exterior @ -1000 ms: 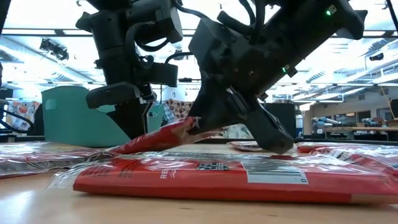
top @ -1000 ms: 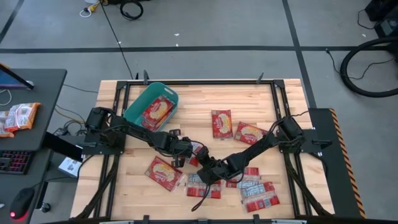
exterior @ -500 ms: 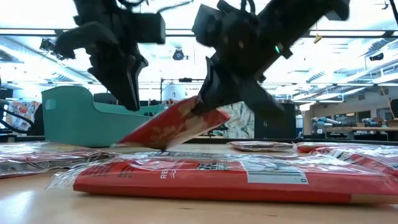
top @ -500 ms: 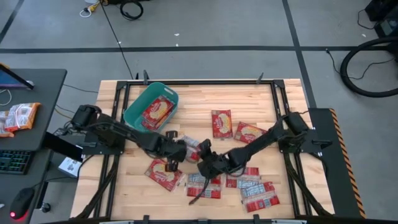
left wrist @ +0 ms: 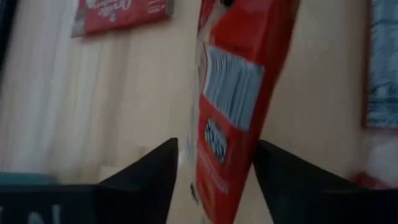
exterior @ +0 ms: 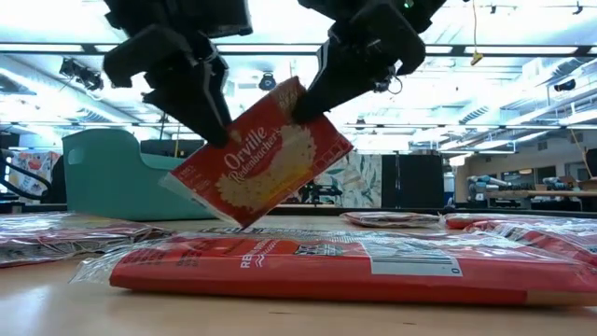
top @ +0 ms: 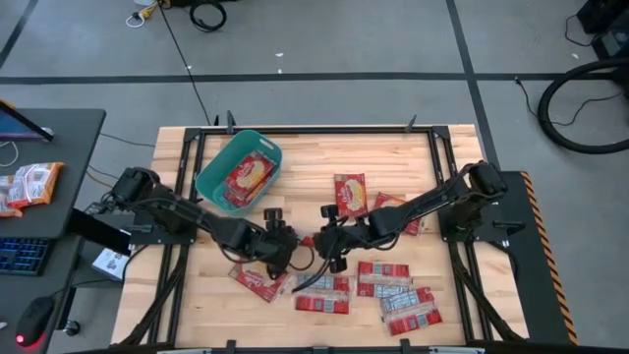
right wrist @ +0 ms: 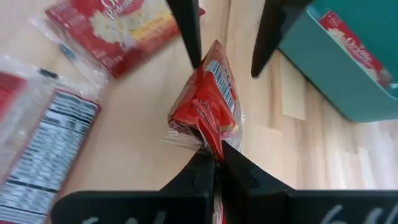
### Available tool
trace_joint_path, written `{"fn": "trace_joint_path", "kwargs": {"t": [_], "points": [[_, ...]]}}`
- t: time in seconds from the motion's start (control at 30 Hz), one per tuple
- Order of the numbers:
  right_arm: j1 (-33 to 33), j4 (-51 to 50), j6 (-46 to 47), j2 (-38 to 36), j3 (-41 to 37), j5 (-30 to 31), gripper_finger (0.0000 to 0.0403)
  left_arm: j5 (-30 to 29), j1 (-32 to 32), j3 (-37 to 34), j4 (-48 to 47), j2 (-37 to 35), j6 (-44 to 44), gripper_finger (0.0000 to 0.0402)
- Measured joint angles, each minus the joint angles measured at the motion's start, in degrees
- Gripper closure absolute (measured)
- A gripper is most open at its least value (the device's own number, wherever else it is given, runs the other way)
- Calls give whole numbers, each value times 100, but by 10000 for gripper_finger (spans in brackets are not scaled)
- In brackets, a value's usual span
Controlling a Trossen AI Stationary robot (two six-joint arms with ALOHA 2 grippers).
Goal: Sort popcorn bags into baskets
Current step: Put the red popcorn bag into the green bin
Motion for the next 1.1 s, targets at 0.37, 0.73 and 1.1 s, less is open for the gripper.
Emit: {"fn": "trace_joint_path", "kwargs": {"t": [0.37,0.73,1.1], "points": [[-46,66,522,-20,0,-188,388,641,331,4,209,-2,71,225],[-44,184,523,-20,-2,-131,365,714,420,4,167,-2,127,334],[-55,-483,737,-509,-2,-127,279,812,584,15,-201,-123,56,366]]}}
